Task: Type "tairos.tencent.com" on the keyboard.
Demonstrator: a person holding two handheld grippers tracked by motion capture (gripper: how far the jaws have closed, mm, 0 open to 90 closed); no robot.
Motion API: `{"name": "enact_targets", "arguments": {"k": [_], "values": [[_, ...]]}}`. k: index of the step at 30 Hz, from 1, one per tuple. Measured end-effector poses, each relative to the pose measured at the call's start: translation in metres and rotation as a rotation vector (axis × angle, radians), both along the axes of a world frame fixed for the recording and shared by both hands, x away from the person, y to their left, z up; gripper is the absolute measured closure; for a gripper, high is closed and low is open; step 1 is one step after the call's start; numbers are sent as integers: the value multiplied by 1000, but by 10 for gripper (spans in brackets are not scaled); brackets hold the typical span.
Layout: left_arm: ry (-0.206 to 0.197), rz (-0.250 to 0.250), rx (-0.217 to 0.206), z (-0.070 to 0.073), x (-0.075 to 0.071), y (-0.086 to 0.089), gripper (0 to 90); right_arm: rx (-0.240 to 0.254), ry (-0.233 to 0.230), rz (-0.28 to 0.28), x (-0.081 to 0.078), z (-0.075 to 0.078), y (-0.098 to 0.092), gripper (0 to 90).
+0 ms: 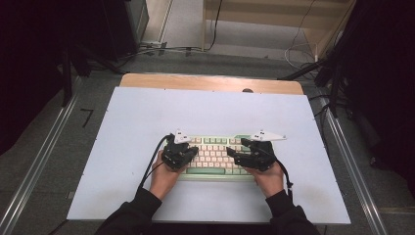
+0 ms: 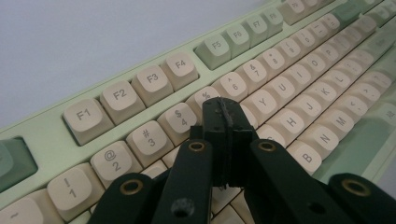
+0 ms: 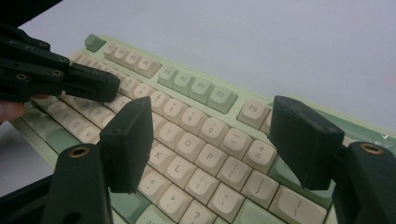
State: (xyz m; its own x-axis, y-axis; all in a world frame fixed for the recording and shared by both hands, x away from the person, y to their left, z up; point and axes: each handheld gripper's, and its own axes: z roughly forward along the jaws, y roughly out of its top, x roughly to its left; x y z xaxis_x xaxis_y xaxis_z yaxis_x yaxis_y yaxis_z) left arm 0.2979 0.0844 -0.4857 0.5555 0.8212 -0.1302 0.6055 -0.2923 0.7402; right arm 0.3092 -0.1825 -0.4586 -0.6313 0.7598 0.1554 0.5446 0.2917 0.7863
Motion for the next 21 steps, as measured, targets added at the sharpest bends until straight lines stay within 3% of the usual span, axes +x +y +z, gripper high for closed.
{"name": "enact_targets", "arguments": {"k": [5, 6, 7, 8, 14, 21], "values": [[-74, 14, -103, 17, -9, 6, 773, 0, -2, 1, -1, 1, 0, 290], [-91, 18, -113, 20, -10, 8, 657, 2, -2, -1, 0, 1, -1, 290], [-105, 25, -119, 22, -11, 9, 657, 2, -2, -1, 0, 1, -1, 290], [-111, 31, -127, 24, -12, 11, 591, 1, -2, -1, 0, 1, -1, 290], [-104, 41, -146, 23, -11, 17, 452, 5, -7, -5, -1, 2, -2, 290], [-94, 51, -142, 21, -11, 19, 409, 11, -7, -7, -1, 2, -3, 328]]}}
